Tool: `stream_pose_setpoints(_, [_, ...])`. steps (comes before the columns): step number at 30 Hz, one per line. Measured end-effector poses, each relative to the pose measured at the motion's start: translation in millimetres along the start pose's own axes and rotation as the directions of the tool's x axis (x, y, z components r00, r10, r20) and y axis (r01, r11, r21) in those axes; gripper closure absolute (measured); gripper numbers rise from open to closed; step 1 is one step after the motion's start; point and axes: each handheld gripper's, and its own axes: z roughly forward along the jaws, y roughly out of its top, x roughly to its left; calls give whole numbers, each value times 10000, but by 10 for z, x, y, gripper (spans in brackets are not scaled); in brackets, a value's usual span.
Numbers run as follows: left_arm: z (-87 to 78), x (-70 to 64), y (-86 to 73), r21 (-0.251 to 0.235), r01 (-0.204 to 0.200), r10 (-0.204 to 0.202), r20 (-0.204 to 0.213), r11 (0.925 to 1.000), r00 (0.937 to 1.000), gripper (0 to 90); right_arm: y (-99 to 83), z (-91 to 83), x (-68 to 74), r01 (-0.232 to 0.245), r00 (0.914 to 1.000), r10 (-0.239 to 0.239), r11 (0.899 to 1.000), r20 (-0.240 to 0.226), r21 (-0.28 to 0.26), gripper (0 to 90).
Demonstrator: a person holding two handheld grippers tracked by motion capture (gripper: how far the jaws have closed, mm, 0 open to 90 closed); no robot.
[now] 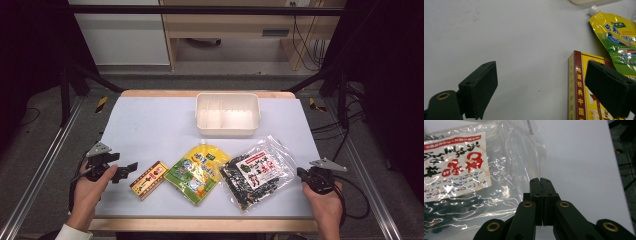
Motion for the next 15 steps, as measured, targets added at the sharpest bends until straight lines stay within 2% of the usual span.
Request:
stream_pose_setpoints(4, [-3,-60,29,-63,-322,323,164,9995,9993,109,194,-185,80,602,9982,-602,9962,17,-626,900])
stream_pose_setpoints(7, [1,-137,106,-104,-649,653,490,9978,9967,111,369,-332,170,1360,9907,-1346,9846,202,-1100,900])
stream_pose_setpoints(10, [21,-254,251,-163,-1079,1090,902,9940,9899,111,597,-443,269,2287,9735,-2262,9633,335,-1408,900])
stream_pose_setpoints(11, [27,-285,288,-156,-1240,1249,970,9922,9874,110,705,-480,316,2690,9631,-2666,9509,362,-1531,900])
stream_pose_setpoints(15, [68,-439,506,70,-2005,1980,1276,9797,9719,110,1019,-554,461,3588,9325,-3601,9162,261,-1784,900])
